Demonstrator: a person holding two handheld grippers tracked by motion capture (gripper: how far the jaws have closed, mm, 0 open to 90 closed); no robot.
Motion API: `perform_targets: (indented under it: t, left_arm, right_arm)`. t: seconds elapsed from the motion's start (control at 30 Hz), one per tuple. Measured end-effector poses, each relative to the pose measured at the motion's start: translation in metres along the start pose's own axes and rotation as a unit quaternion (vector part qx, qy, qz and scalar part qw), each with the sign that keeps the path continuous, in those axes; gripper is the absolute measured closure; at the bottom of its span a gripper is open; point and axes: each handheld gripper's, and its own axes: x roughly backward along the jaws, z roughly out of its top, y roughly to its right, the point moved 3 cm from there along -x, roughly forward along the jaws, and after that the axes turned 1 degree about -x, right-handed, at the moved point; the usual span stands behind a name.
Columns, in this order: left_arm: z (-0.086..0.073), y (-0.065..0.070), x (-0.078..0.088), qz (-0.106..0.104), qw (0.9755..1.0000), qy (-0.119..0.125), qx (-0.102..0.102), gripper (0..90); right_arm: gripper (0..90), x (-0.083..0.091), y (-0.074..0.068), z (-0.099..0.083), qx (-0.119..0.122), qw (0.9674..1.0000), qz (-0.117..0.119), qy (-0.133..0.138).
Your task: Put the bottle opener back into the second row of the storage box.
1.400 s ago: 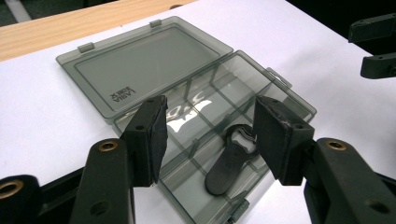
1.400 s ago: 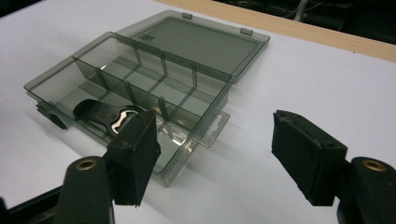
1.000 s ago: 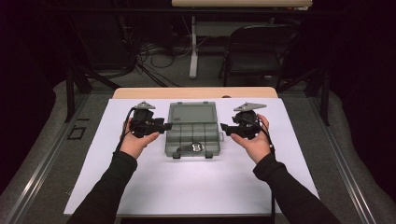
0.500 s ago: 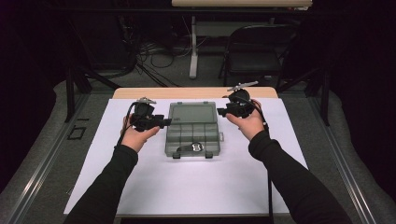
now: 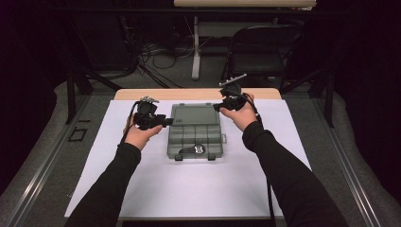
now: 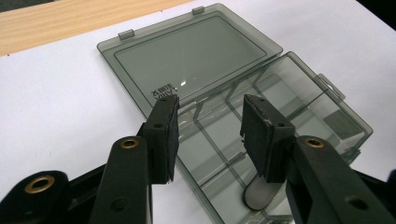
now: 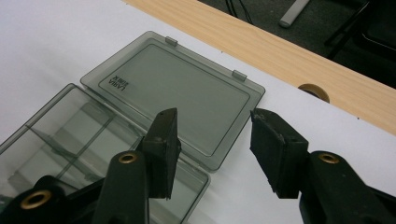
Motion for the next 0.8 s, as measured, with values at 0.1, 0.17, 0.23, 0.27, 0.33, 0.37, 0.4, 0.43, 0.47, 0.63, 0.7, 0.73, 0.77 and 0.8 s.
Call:
perform_targets:
  t: [0.1,0.17,0.23,0.27,0.33,0.37,0.4,0.43,0.47,0.63,0.7,0.73,0.77,0.8]
  left_arm:
    - [-0.001,-0.001,-0.003,0.001,1.0,0.001,0.005,56.7]
    - [-0.003,-0.002,-0.005,-0.001,0.9999,0.0,0.016,57.9]
    - [-0.005,-0.004,-0.009,0.003,0.9998,0.0,0.02,59.1]
    - [-0.005,-0.004,-0.01,0.004,0.9997,-0.001,0.023,59.7]
    - [-0.006,-0.007,-0.012,0.013,0.9995,-0.009,0.028,60.0]
    - [-0.007,-0.008,-0.013,0.018,0.9993,-0.011,0.03,60.1]
    - [-0.007,-0.008,-0.014,0.021,0.9991,-0.012,0.033,60.5]
    - [-0.007,-0.009,-0.014,0.023,0.999,-0.012,0.036,60.9]
    - [-0.007,-0.009,-0.015,0.025,0.9989,-0.011,0.039,61.7]
    - [-0.009,-0.012,-0.018,0.035,0.9981,-0.019,0.048,64.0]
    - [-0.009,-0.013,-0.019,0.039,0.9979,-0.02,0.048,64.5]
    - [-0.009,-0.013,-0.019,0.041,0.9978,-0.02,0.048,65.1]
    - [-0.009,-0.014,-0.02,0.042,0.9978,-0.02,0.048,65.3]
    - [-0.009,-0.014,-0.02,0.043,0.9977,-0.021,0.048,66.0]
  right_arm:
    - [51.4,-0.006,0.004,0.0,-0.007,1.0,0.003,-0.003]
    - [51.5,-0.013,0.008,-0.003,-0.009,0.9999,-0.001,-0.012]
    - [51.5,-0.019,0.012,-0.005,-0.015,0.9998,-0.002,-0.015]
    - [51.5,-0.022,0.015,-0.005,-0.022,0.9996,-0.003,-0.016]
    - [51.8,-0.026,0.018,-0.005,-0.032,0.9994,-0.001,-0.014]
    - [52.5,-0.028,0.019,-0.005,-0.033,0.9994,-0.002,-0.014]
    - [52.6,-0.03,0.02,-0.005,-0.034,0.9993,-0.002,-0.011]
    - [52.6,-0.033,0.021,-0.006,-0.037,0.9993,-0.001,-0.009]
    - [52.6,-0.034,0.021,-0.006,-0.037,0.9993,0.0,-0.009]
    - [52.4,-0.049,0.023,-0.011,-0.038,0.9989,-0.007,-0.028]
    - [51.9,-0.055,0.024,-0.014,-0.047,0.9983,-0.006,-0.034]
    - [51.5,-0.057,0.024,-0.014,-0.049,0.9982,-0.006,-0.034]
    - [51.2,-0.059,0.024,-0.015,-0.051,0.9979,-0.007,-0.038]
    - [50.2,-0.061,0.024,-0.016,-0.054,0.9978,-0.004,-0.039]
